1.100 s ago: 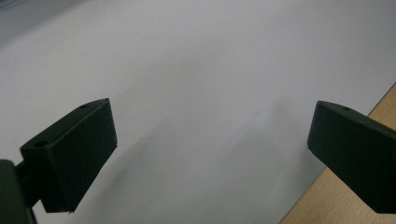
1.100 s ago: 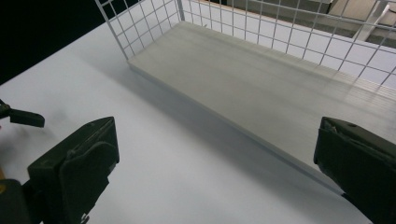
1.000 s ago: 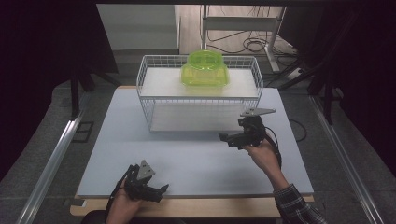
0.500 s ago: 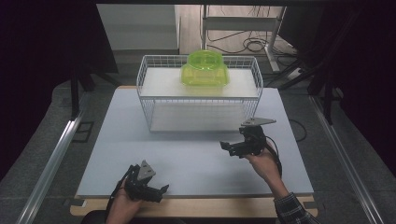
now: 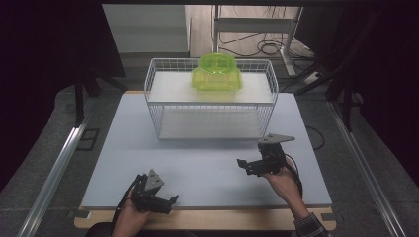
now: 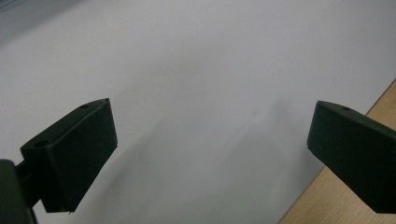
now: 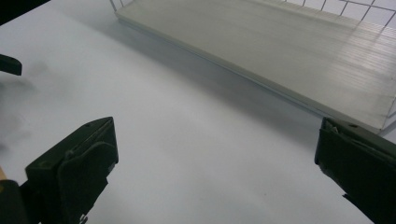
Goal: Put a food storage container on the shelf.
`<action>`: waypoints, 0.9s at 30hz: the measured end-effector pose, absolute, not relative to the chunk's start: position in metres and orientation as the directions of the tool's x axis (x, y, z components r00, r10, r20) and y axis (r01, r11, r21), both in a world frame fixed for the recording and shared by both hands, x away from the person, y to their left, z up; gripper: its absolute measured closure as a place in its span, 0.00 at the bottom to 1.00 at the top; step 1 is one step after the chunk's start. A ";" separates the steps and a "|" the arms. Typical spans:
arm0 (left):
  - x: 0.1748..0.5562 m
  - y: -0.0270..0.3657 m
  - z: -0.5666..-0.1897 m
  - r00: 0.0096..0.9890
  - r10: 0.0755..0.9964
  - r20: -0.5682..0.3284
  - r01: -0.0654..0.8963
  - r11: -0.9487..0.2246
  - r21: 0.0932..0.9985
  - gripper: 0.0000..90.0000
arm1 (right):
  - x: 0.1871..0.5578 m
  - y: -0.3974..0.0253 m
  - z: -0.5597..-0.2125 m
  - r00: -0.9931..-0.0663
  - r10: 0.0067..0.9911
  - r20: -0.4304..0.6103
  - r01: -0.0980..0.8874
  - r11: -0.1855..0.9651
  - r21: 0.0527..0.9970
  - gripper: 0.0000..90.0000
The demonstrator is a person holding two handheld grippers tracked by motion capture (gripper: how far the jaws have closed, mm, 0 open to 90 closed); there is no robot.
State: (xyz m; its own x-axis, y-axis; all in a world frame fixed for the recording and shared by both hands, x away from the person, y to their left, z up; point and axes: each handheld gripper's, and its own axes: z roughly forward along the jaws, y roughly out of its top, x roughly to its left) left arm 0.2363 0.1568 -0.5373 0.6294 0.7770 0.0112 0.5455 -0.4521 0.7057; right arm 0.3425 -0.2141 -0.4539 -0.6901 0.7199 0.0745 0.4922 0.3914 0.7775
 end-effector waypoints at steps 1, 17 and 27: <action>0.236 0.157 -0.537 0.630 0.777 0.011 0.545 -0.452 0.706 0.01 | 0.341 -0.215 -0.454 -0.690 0.720 0.073 0.492 0.392 0.777 0.00; 0.236 0.157 -0.537 0.631 0.776 0.015 0.540 -0.452 0.710 0.01 | 0.325 -0.230 -0.468 -0.680 0.732 0.045 0.496 0.414 0.763 0.00; 0.236 0.157 -0.538 0.630 0.776 0.015 0.538 -0.451 0.712 0.01 | 0.318 -0.239 -0.481 -0.670 0.741 0.041 0.512 0.422 0.748 0.00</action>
State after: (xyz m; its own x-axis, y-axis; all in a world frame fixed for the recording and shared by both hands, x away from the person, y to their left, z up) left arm 0.2362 0.1568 -0.5377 0.6300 0.7765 0.0152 0.5381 -0.4506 0.7123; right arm 0.3178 -0.2392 -0.4814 -0.6704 0.7409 0.0406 0.5118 0.4220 0.7484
